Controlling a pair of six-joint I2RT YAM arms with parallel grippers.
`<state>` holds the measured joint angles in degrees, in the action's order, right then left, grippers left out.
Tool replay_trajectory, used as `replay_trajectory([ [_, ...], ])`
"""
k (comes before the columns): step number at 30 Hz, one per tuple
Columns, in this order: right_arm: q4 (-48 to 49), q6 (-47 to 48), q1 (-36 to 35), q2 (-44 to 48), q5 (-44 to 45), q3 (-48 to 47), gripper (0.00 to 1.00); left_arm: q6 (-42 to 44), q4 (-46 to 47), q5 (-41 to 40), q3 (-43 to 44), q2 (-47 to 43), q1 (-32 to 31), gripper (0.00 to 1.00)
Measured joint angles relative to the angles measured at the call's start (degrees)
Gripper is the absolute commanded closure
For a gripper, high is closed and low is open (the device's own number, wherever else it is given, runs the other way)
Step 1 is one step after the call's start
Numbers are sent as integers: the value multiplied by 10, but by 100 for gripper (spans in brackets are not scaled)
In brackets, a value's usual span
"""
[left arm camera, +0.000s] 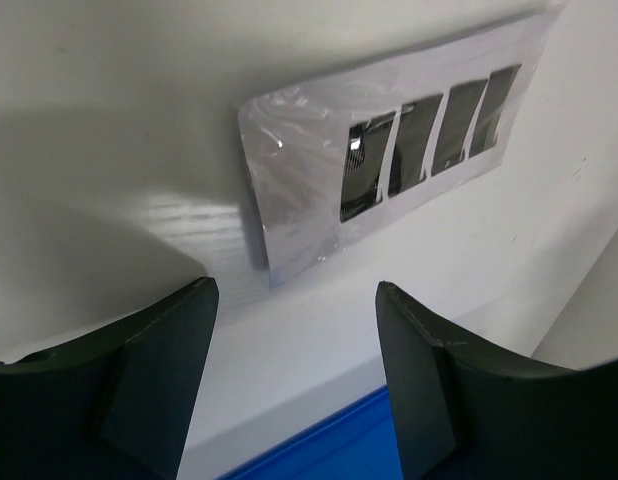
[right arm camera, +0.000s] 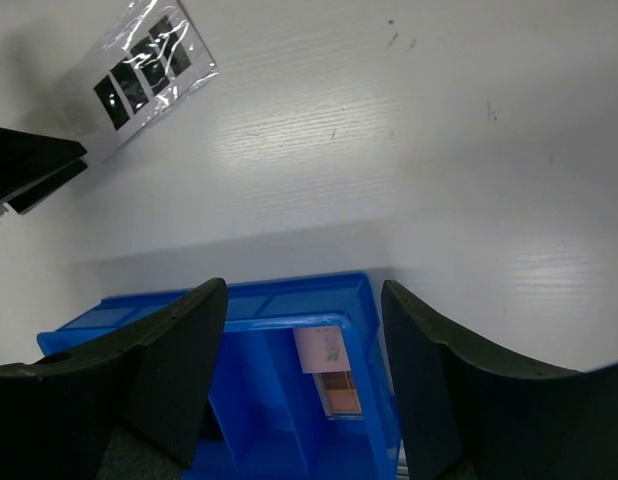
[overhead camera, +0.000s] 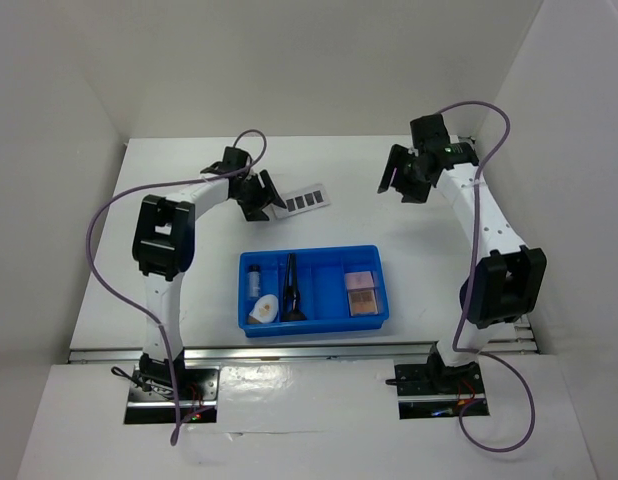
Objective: Organize the makeup
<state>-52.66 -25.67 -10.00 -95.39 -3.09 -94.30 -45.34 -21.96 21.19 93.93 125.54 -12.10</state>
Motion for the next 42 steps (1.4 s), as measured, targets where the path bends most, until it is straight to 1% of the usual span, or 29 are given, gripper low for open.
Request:
replay_trajectory([
  [4, -8, -2, 11, 4, 10, 6, 29, -3, 7, -3, 17, 14, 1, 22],
  [11, -19, -2, 17, 6, 19, 9, 29, -16, 40, -4, 20, 23, 1, 24],
  [17, -24, -2, 17, 6, 21, 9, 29, -30, 69, 3, 28, 38, 0, 32],
  [18, -24, -2, 17, 6, 21, 9, 29, -31, 73, 5, 29, 39, 0, 32],
  [19, -25, -2, 17, 6, 21, 9, 29, -31, 75, 6, 30, 41, 0, 36],
  [21, -26, -2, 17, 6, 22, 9, 29, -33, 80, 5, 33, 45, -2, 42],
  [23, -26, -2, 17, 6, 23, 10, 29, -33, 86, 6, 34, 49, -4, 52],
  [24, -26, -2, 17, 6, 23, 10, 29, -33, 87, 3, 34, 51, -6, 64],
  [26, -27, -2, 17, 6, 23, 10, 29, -34, 87, 0, 34, 57, -9, 77],
  [27, -27, -2, 17, 6, 24, 10, 29, -32, 87, 2, 34, 60, -9, 92],
  [28, -26, -2, 17, 6, 24, 10, 29, -35, 87, 2, 34, 61, -9, 100],
  [36, -28, -2, 17, 6, 25, 21, 29, -11, 84, 6, 37, 57, -10, 100],
  [38, -28, -2, 17, 6, 24, 21, 29, 2, 80, 23, 37, 49, -7, 100],
  [42, -27, -2, 17, 6, 22, 21, 29, 30, 76, 75, 38, 5, 9, 100],
])
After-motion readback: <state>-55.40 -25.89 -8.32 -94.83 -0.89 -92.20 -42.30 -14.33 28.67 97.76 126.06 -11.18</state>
